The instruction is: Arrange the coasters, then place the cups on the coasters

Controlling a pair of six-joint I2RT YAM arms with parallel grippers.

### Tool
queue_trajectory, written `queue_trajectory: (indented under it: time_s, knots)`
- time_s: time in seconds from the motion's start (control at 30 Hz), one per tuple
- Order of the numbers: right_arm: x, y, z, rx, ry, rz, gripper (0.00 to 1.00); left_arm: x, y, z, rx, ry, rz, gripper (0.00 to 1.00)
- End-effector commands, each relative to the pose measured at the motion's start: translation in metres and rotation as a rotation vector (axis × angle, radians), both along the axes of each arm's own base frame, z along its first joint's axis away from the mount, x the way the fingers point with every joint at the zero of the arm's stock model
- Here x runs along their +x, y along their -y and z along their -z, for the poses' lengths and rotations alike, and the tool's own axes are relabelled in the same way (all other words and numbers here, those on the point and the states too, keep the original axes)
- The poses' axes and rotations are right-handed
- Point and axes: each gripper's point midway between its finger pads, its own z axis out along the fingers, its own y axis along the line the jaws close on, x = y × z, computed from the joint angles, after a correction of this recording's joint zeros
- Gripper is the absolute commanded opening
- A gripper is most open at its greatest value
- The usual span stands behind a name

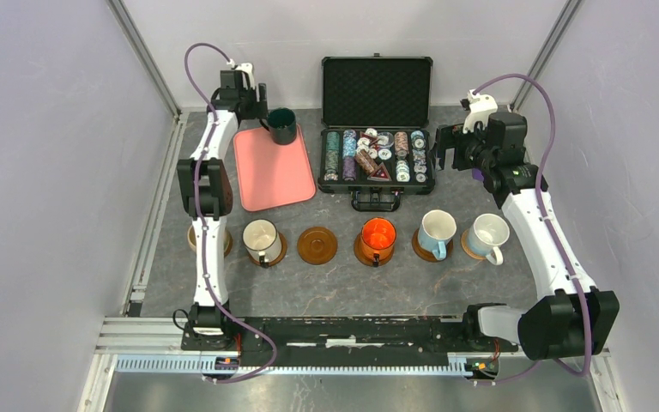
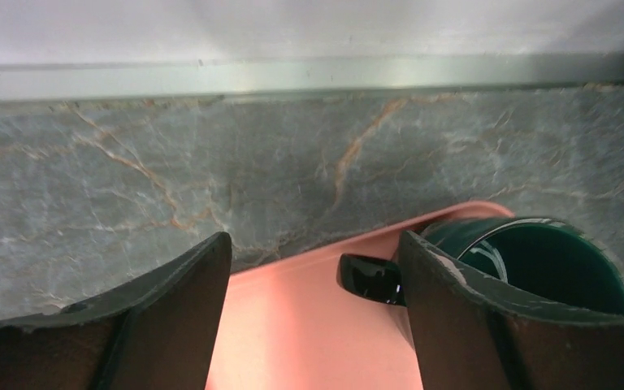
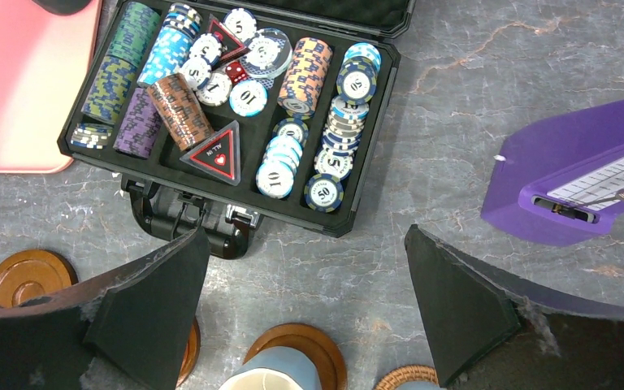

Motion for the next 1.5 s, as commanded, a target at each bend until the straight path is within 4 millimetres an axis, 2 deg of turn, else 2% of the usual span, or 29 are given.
queue_trajectory:
  time_s: [0.0, 0.17, 0.4, 0.7, 0.73, 0.77, 0.83, 0.87, 0.93, 0.97, 1.1, 1.27, 1.47]
  knots:
    - [0.001, 0.003, -0.008, -0.002, 0.026, 0.009, 0.98, -0.011, 0.008, -0.029, -0.049, 0.022, -0.002, 0.79]
    - [0.001, 0.003, -0.01, -0.001, 0.031, 0.006, 0.98, -0.02, 0.012, -0.034, -0.077, 0.002, 0.001, 0.72]
    - [-0.002, 0.004, -0.012, -0.002, 0.039, 0.006, 0.98, -0.041, 0.027, -0.055, -0.139, -0.001, 0.069, 0.62]
    - [-0.006, 0.007, -0.01, -0.004, 0.041, 0.013, 0.98, -0.07, 0.042, -0.061, -0.16, -0.052, 0.184, 0.54]
    - [-0.007, 0.007, -0.011, -0.003, 0.041, 0.01, 0.98, -0.071, 0.044, -0.065, -0.163, -0.038, 0.215, 0.55]
    - [-0.007, 0.006, -0.011, 0.0, 0.042, 0.01, 0.98, -0.074, 0.049, -0.07, -0.165, -0.02, 0.284, 0.6]
    - [-0.008, 0.005, -0.012, 0.004, 0.046, 0.003, 0.98, -0.087, 0.063, -0.082, -0.115, 0.019, 0.542, 0.76]
    - [-0.008, 0.005, -0.012, 0.005, 0.044, 0.001, 0.98, -0.091, 0.066, -0.087, -0.051, 0.051, 0.655, 0.8]
    - [-0.009, 0.004, -0.013, 0.007, 0.049, -0.003, 0.98, -0.092, 0.062, -0.085, 0.051, 0.059, 0.735, 0.84]
    - [-0.009, 0.004, -0.014, 0.007, 0.05, -0.003, 0.98, -0.091, 0.045, -0.081, 0.084, 0.051, 0.742, 0.86]
    - [-0.009, 0.004, -0.017, 0.014, 0.059, -0.003, 0.98, -0.089, 0.02, -0.063, 0.242, 0.041, 0.828, 0.91]
    - [-0.01, 0.004, -0.014, 0.019, 0.051, -0.004, 0.98, -0.09, 0.013, -0.034, 0.348, 0.011, 0.921, 0.9]
    - [-0.011, -0.002, -0.01, 0.045, 0.036, -0.021, 0.98, -0.065, 0.002, -0.016, 0.458, 0.021, 0.874, 0.9]
